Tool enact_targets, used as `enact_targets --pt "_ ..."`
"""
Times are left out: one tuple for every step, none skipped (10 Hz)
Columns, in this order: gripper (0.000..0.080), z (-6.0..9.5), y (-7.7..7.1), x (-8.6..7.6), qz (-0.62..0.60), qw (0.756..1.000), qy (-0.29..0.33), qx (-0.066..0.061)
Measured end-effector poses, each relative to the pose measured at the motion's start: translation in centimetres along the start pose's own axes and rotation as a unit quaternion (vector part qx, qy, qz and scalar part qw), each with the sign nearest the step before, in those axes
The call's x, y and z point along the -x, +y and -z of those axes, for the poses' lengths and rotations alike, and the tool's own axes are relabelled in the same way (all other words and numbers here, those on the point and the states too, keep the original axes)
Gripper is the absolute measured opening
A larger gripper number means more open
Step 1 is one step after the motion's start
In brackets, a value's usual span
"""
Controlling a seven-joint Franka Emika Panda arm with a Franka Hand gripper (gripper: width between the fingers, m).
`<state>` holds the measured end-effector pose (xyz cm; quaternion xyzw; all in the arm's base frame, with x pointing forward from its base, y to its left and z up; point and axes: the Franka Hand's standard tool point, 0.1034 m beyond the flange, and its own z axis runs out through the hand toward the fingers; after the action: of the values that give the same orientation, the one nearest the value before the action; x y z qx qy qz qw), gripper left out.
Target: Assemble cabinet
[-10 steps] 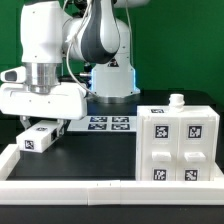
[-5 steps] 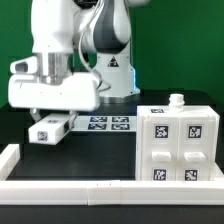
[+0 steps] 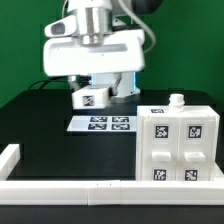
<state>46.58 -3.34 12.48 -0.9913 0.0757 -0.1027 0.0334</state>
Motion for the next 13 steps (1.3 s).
enact_targets --pt "0.0560 0.7 -1.8 -0.9 0.003 1.000 0.000 0.001" --pt "0.0560 1.2 -3.6 -1.8 0.019 1.000 -0.001 0.008" --pt "0.0560 1.6 -4.3 -2.5 0.010 1.000 0.005 0.006" --pt "0.0560 1.5 -4.2 -2.4 0.014 1.000 0.005 0.006" --pt "0.0560 1.5 -4.2 -2.4 0.014 1.000 0.004 0.006" --pt "0.0561 1.5 -4.2 -2.4 0.014 1.000 0.004 0.006" --pt "0.0561 1.5 -4.2 -2.4 0.014 1.000 0.004 0.006" --pt "0.0561 1.6 -4.5 -2.5 0.017 1.000 0.001 0.005" --pt "0.0561 2.2 -5.6 -3.5 0.031 0.999 -0.006 0.001" --pt "0.0561 2.5 -6.8 -5.1 0.050 0.999 -0.002 -0.003" --pt "0.0561 2.3 -7.7 -6.5 0.071 0.997 -0.008 -0.007" --pt "0.0561 1.7 -8.7 -8.0 0.089 0.996 -0.018 -0.013" --pt "0.0561 1.5 -9.2 -8.8 0.092 0.995 -0.022 -0.015"
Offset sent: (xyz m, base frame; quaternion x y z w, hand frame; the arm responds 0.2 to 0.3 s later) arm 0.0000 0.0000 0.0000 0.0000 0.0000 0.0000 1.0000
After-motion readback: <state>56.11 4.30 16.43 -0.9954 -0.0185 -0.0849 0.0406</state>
